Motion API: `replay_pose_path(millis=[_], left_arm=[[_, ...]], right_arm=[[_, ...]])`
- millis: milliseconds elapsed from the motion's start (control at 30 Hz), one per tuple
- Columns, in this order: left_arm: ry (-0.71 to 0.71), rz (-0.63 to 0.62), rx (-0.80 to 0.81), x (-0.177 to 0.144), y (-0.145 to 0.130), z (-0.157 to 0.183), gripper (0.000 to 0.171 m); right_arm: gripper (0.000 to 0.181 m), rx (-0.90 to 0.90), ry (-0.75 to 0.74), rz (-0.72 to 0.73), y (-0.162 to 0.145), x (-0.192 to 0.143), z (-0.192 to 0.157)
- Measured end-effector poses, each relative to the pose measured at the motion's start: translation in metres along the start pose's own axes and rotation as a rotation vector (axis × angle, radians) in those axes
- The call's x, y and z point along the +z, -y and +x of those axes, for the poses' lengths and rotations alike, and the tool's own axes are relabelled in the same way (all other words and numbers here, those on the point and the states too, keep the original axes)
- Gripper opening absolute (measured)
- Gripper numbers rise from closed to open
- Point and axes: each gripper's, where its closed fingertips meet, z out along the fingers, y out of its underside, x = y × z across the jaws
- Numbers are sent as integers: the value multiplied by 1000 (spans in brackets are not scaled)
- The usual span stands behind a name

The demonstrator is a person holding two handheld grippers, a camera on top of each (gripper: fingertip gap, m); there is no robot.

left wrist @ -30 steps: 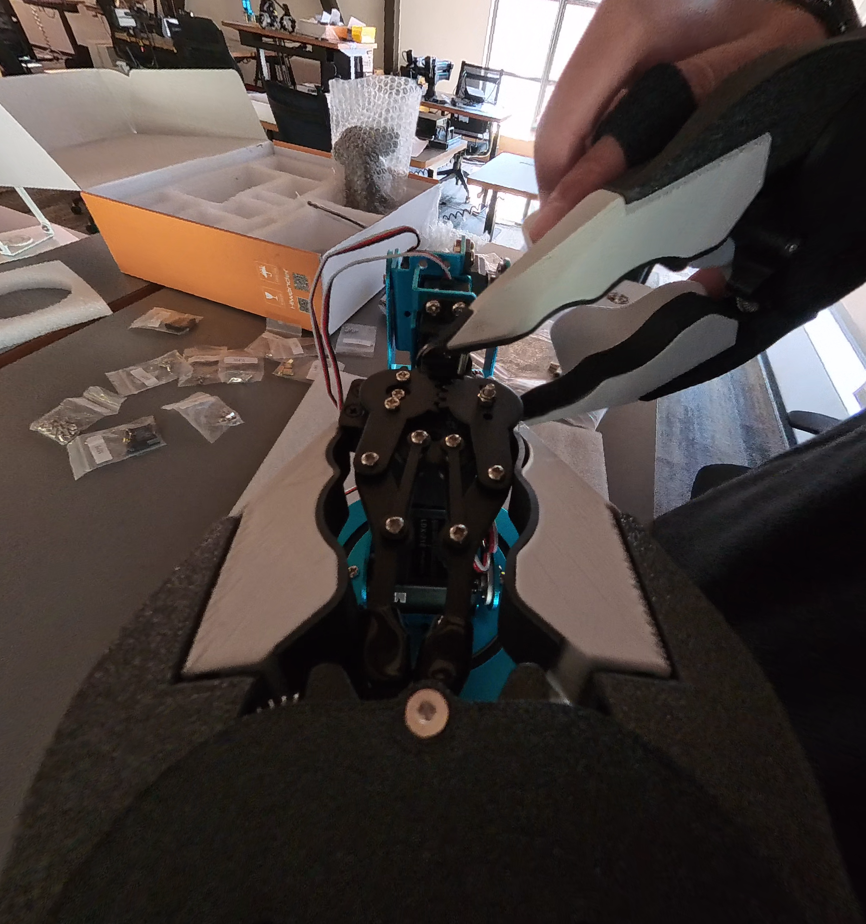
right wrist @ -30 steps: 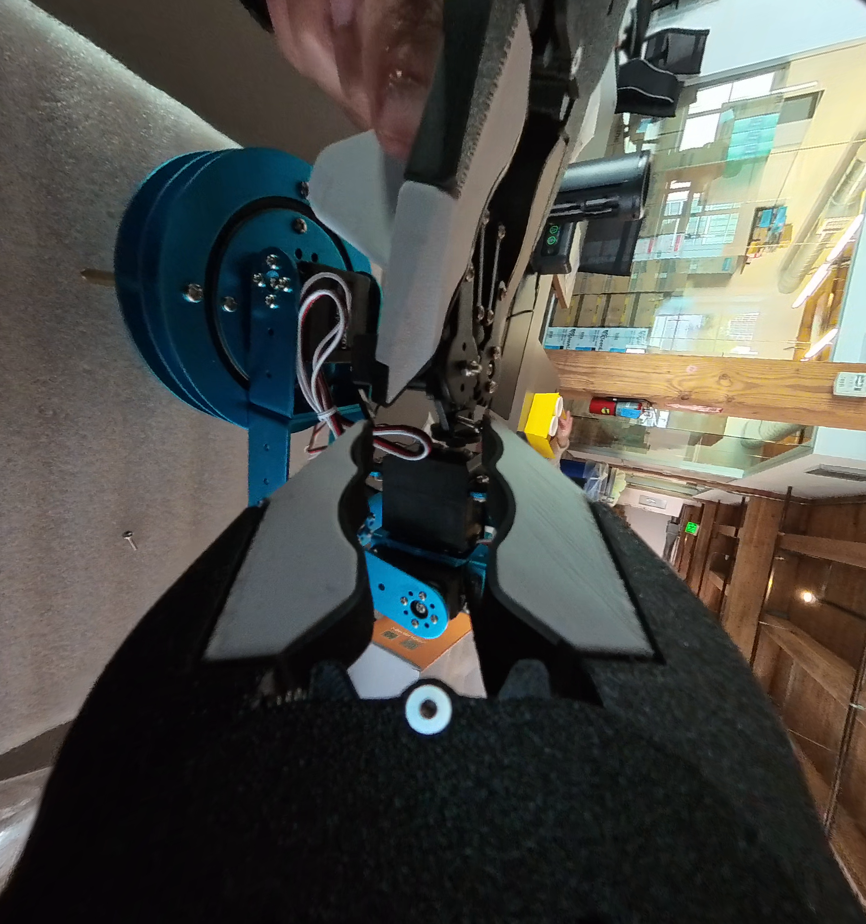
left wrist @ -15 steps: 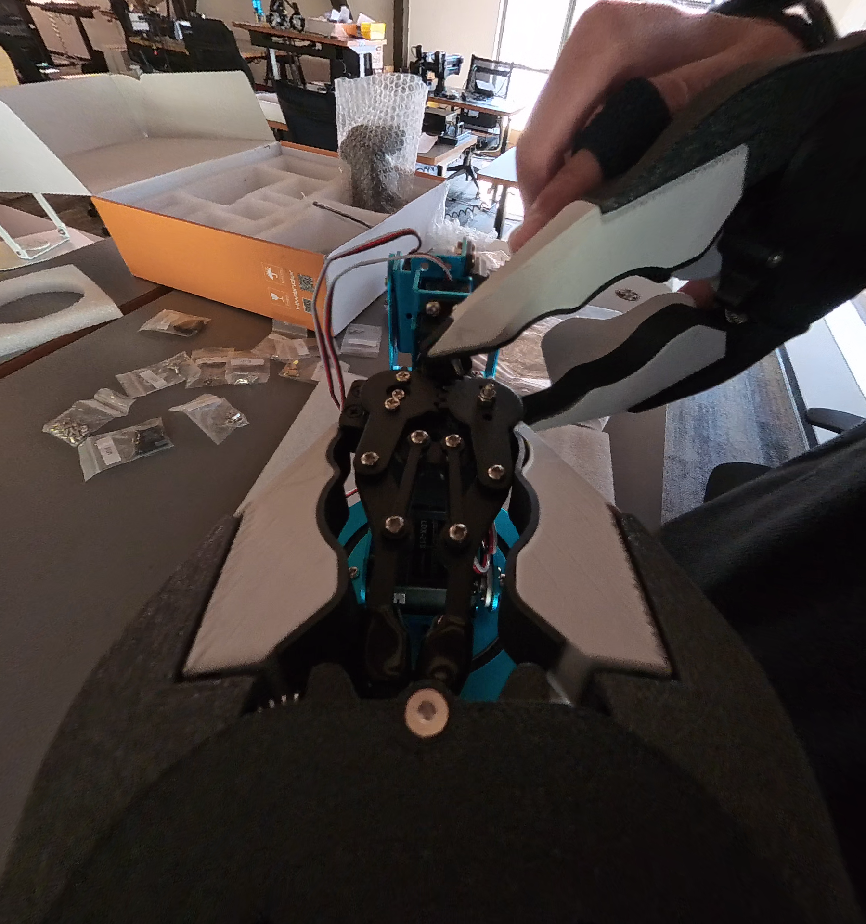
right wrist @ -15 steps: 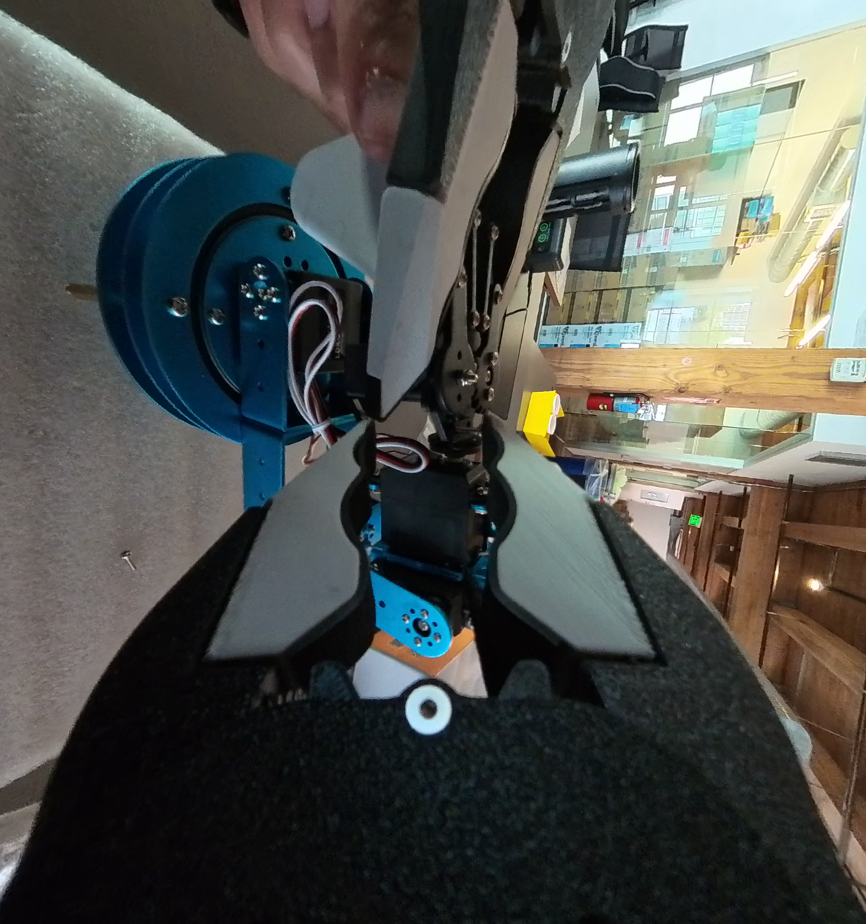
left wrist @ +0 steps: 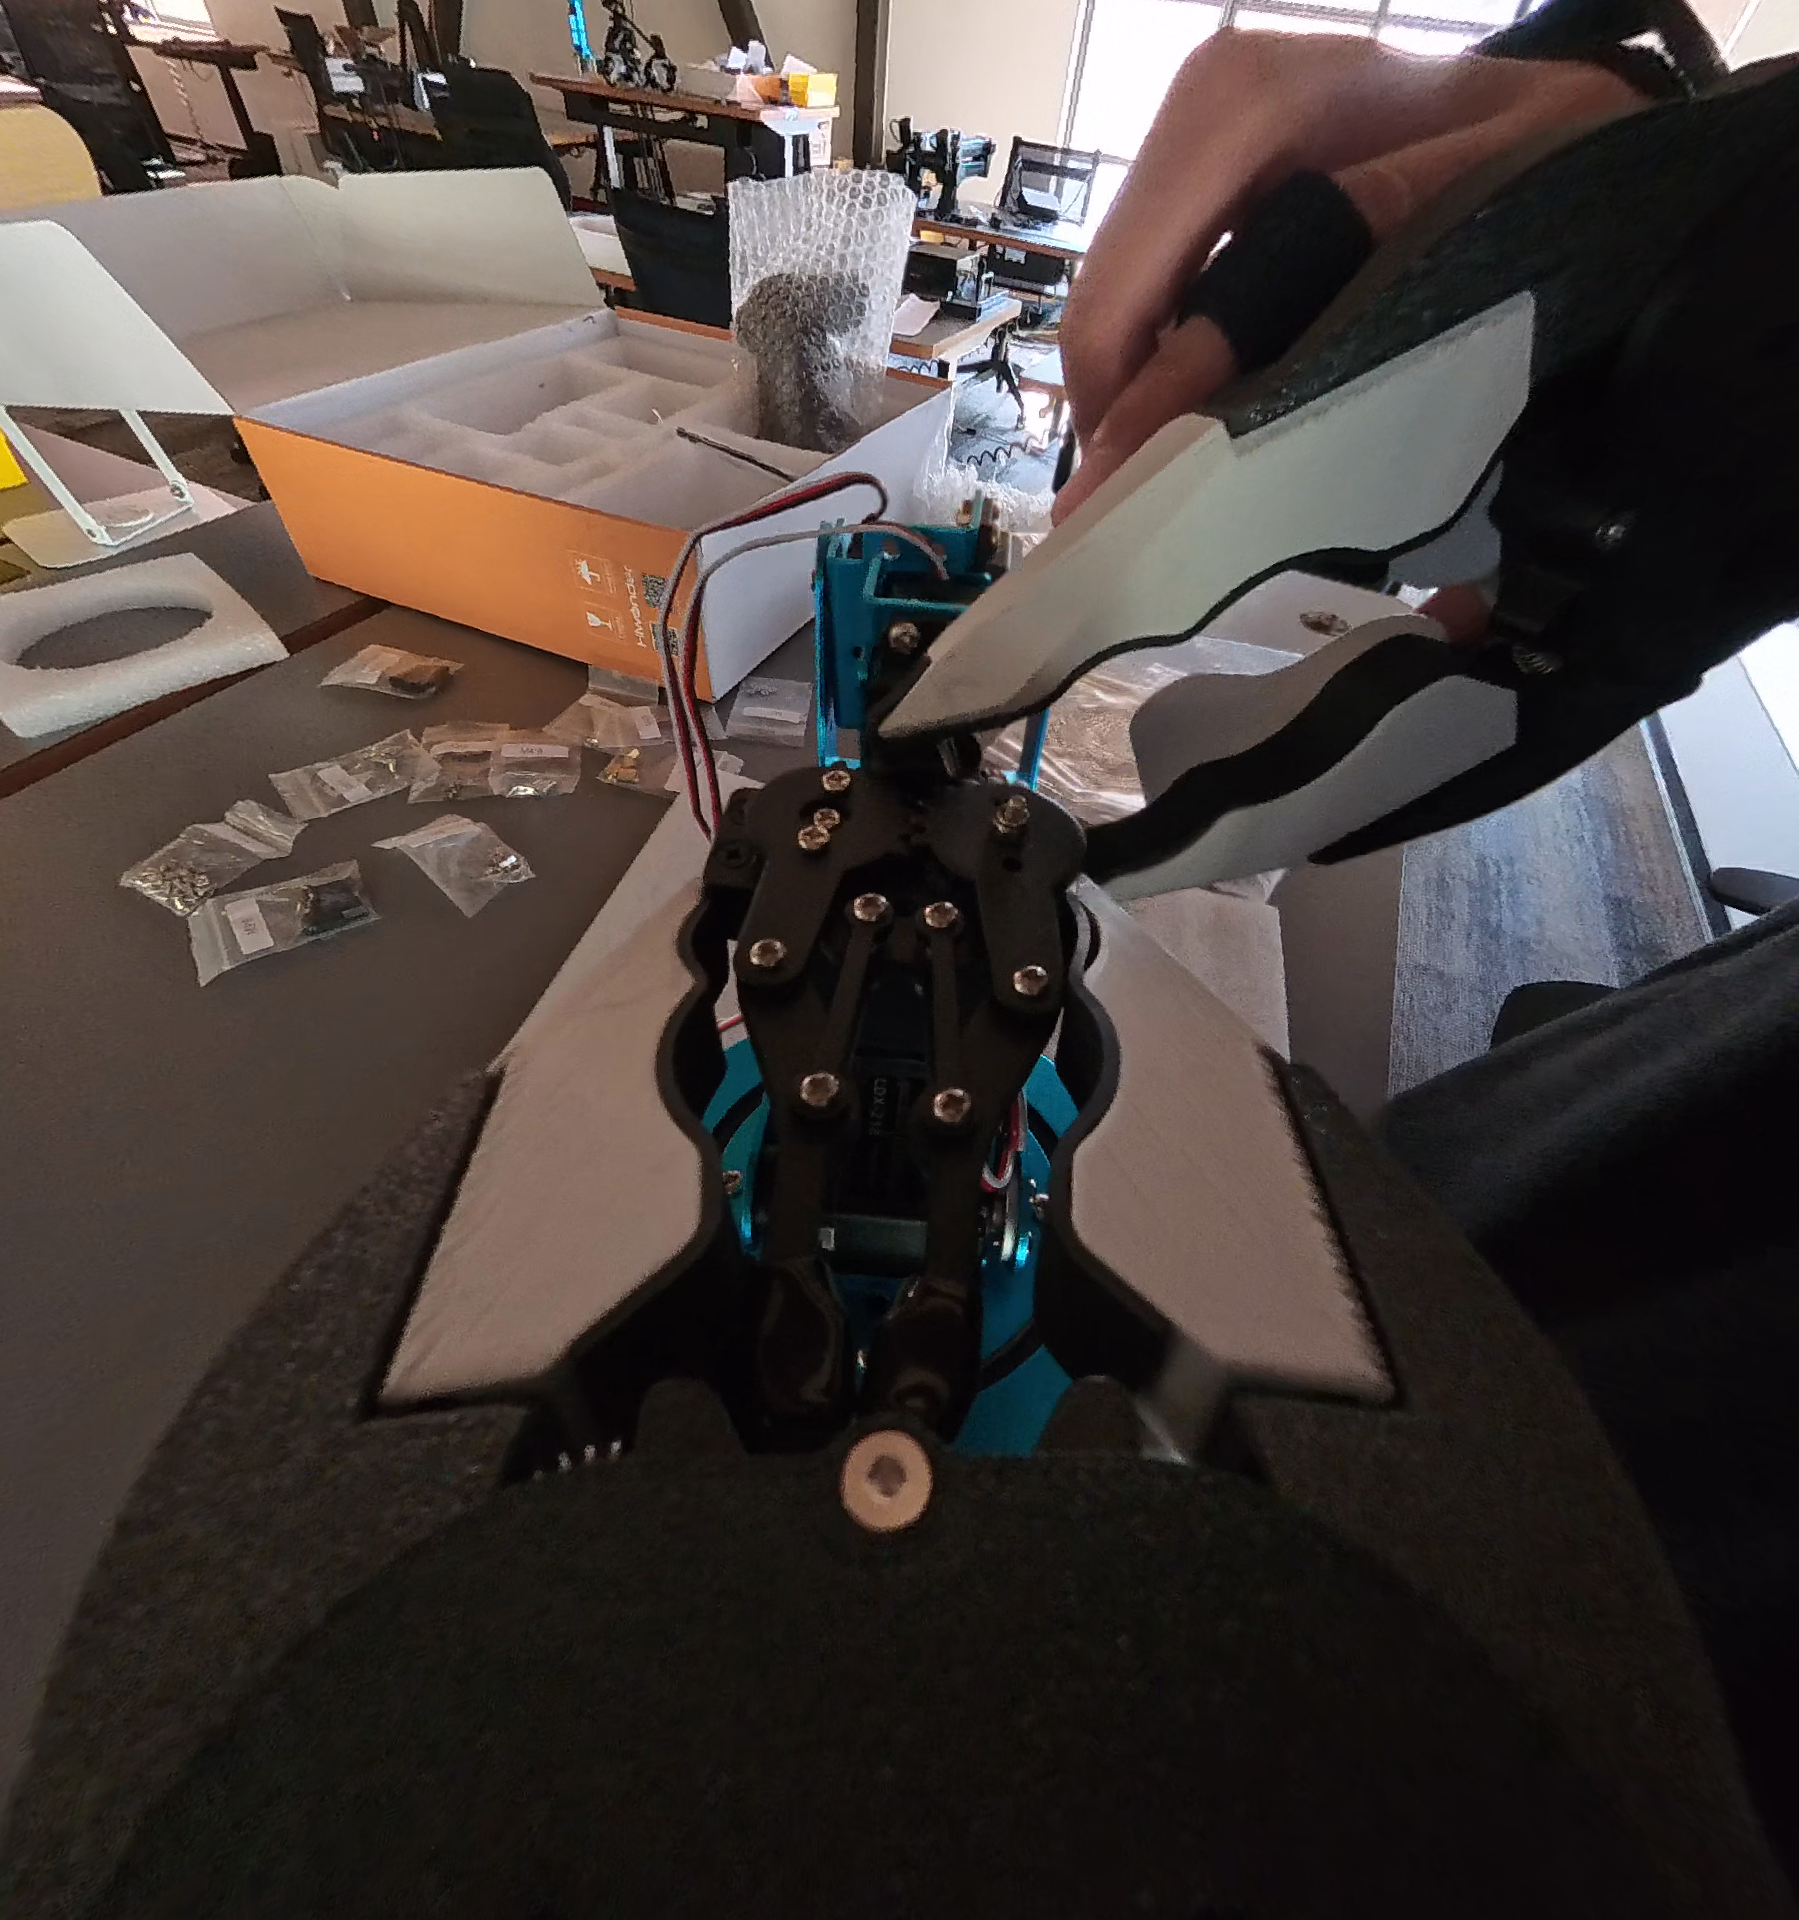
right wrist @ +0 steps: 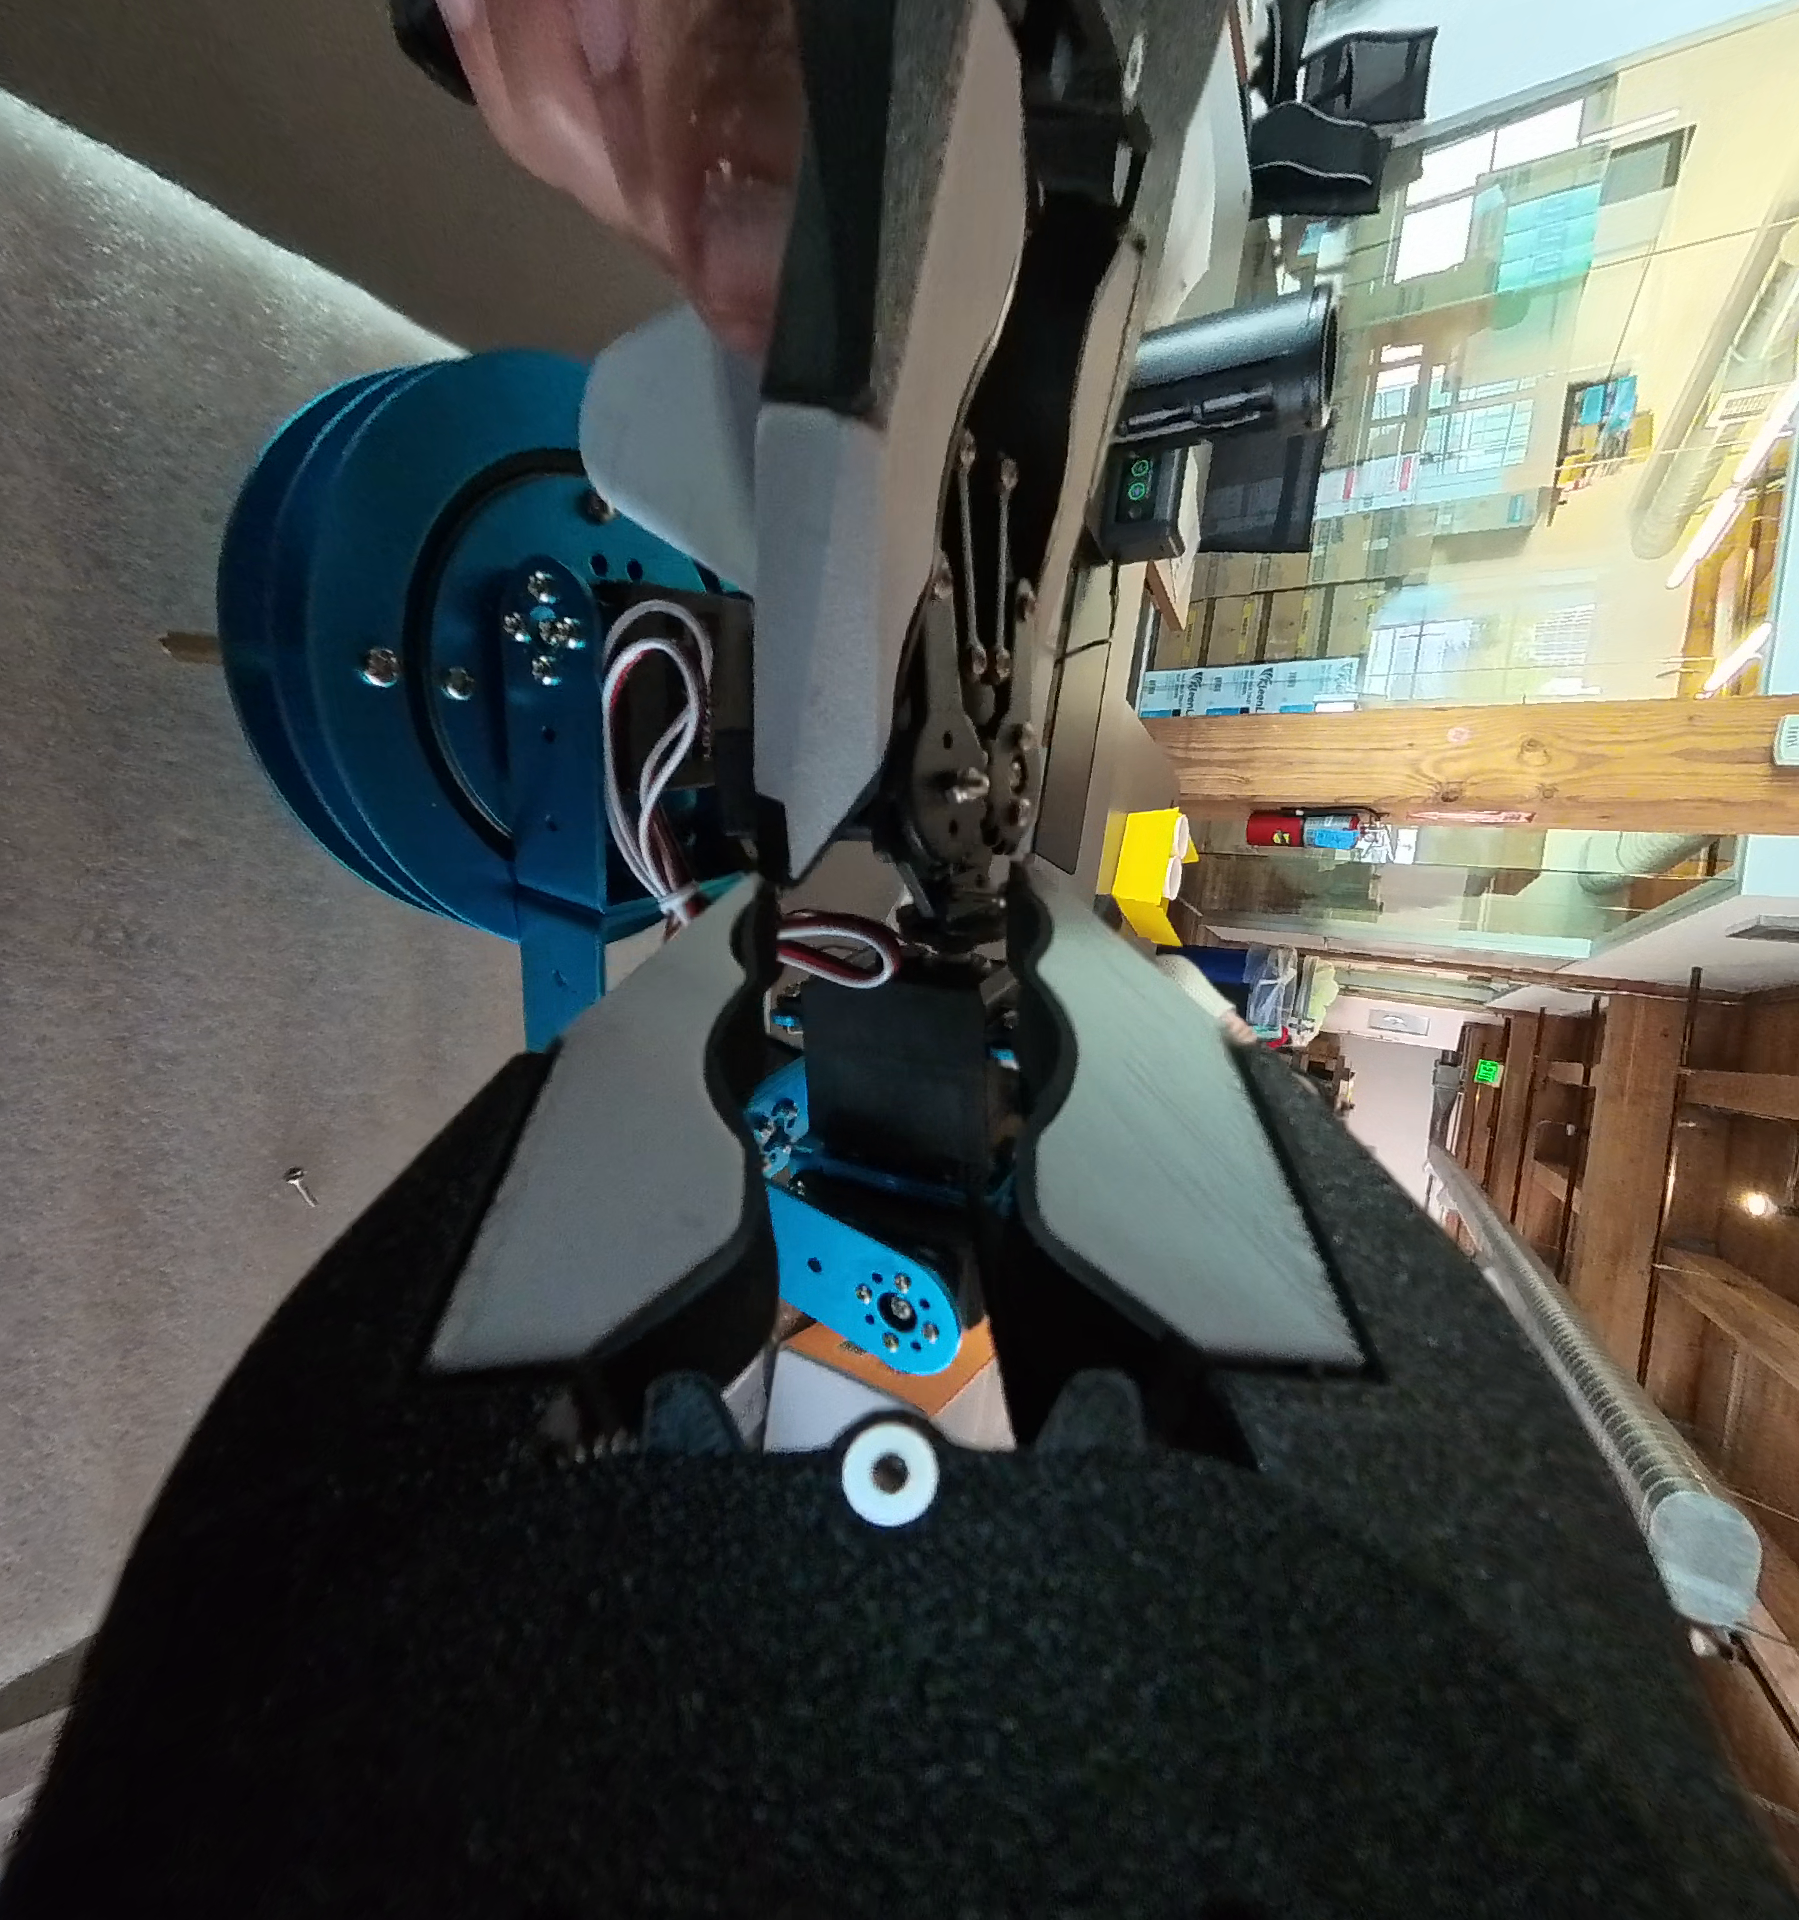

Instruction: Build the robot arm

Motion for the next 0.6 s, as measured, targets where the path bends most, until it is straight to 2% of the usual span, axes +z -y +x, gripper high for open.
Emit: replay_pose_path(millis=[600], left_arm=[[-12, 1, -8, -2, -2, 0, 63]], right_arm=[[41, 46, 15, 25, 5, -4, -2]])
